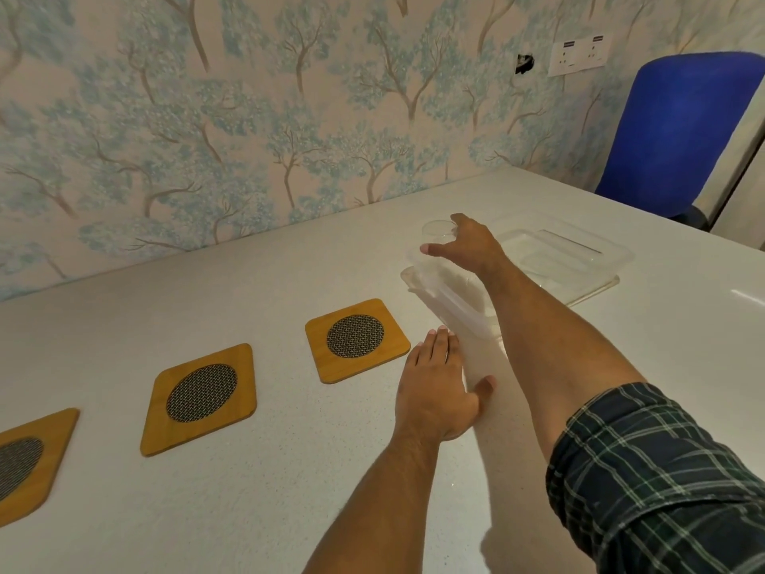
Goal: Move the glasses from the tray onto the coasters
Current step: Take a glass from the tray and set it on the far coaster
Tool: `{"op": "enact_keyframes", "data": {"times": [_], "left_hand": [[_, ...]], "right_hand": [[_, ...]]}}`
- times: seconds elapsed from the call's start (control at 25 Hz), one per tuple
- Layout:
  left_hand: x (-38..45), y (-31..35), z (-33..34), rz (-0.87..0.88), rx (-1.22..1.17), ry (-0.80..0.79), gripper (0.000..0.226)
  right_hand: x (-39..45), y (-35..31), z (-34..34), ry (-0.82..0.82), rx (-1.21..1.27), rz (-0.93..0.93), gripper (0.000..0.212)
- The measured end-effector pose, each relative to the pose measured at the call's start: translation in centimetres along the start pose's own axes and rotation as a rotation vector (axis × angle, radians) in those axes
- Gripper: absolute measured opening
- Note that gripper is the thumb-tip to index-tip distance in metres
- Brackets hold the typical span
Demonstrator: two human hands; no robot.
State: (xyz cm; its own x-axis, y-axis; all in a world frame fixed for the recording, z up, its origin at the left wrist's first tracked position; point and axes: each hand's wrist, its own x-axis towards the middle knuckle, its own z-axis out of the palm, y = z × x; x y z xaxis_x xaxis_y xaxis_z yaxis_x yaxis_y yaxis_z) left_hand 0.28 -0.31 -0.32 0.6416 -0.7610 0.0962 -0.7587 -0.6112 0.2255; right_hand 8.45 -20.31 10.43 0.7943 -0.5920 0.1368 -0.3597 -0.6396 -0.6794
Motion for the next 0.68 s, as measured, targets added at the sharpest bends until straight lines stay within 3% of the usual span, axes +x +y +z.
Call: {"op": "enact_keyframes", "data": {"times": [0.08, 0.16, 0.28, 0.48, 0.68], "left_hand": [[0.0, 0.1, -0.1, -0.003, 0.009, 0.002, 0.093], [-0.1, 0.1, -0.1, -0.002, -0.007, 0.007, 0.092], [-0.2, 0.1, -0.1, 0.009, -0.022, 0.002, 0.091], [-0.2, 0.0, -0.2, 0.015, -0.023, -0.004, 0.091], [-0.2, 0.1, -0.3, 0.011, -0.008, -0.018, 0.091]], "right_hand": [[-0.1, 0.8, -1.3, -0.060, -0.008, 0.030, 0.118], [-0.4, 2.1, -3.1, -0.051, 0.011, 0.070, 0.118], [-1.1, 4.0, -5.8, -0.035, -0.035, 0.105, 0.111], [-3.1, 5.5, -7.9, -0.406, -0.369, 0.209, 0.085], [-3.6, 6.4, -7.4, -0.359, -0.551, 0.187, 0.075]]}}
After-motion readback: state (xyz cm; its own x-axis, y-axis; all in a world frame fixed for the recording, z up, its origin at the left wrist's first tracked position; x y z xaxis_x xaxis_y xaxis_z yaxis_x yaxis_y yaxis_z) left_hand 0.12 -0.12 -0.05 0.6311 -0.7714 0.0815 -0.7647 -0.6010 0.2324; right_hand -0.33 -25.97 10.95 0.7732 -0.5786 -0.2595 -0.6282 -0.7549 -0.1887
